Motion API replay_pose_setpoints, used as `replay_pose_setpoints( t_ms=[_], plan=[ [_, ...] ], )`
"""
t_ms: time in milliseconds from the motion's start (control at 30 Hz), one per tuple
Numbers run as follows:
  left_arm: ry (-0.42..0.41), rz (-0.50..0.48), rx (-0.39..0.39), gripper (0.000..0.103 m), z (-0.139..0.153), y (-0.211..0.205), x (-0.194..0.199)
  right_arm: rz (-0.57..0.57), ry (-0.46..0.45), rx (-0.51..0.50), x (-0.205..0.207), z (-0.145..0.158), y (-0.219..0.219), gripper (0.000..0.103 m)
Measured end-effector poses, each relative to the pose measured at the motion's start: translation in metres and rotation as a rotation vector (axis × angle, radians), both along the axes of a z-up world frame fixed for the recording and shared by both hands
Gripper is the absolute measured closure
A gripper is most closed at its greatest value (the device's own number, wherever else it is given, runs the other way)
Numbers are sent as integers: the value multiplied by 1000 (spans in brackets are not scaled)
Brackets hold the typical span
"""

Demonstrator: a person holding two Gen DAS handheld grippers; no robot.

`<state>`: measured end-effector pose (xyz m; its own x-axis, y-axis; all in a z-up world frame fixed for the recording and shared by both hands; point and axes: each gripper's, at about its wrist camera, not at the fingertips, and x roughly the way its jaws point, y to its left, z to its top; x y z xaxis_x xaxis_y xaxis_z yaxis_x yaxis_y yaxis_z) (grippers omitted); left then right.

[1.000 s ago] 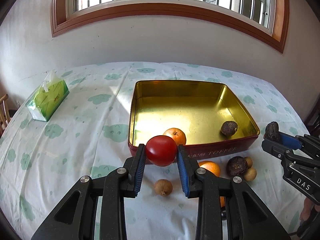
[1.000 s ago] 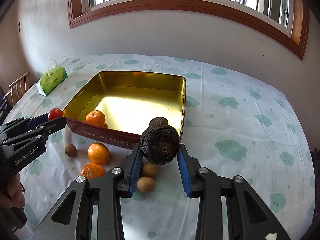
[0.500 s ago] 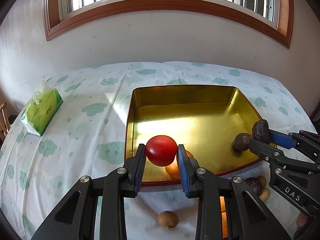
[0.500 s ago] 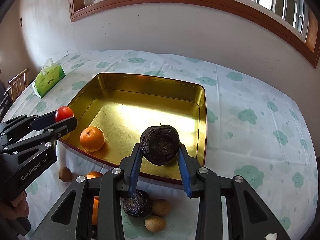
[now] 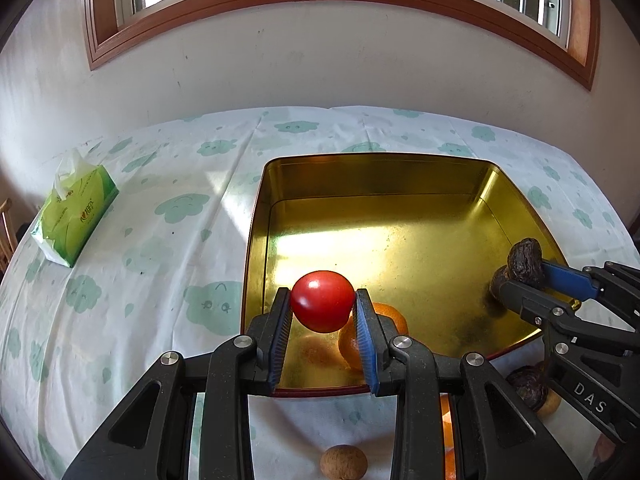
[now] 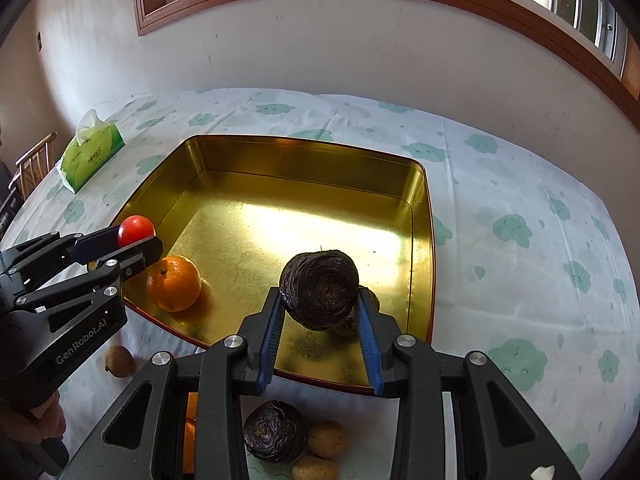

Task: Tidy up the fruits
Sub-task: 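Carry the tomato and dark fruit with both tools over the tin, then open the left tool to drop the tomato while the right tool releases the dark fruit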

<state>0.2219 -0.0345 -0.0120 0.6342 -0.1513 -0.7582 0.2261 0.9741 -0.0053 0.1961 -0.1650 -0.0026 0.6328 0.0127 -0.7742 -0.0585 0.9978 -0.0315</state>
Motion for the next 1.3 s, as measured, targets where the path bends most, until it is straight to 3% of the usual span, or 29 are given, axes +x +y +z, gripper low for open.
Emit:
replay_pose_setpoints(
  t_ms=[733, 967, 1300],
  plan=[
    [-9, 11, 34, 69, -3, -2, 6, -5, 18, 16, 6, -6, 0, 63],
    [-20, -3, 35, 56, 2, -3, -3, -8, -2, 13, -5, 2, 0, 61],
    [-66, 0, 21, 56, 26, 1, -26, -19, -45, 11, -31, 20, -3, 61]
  ],
)
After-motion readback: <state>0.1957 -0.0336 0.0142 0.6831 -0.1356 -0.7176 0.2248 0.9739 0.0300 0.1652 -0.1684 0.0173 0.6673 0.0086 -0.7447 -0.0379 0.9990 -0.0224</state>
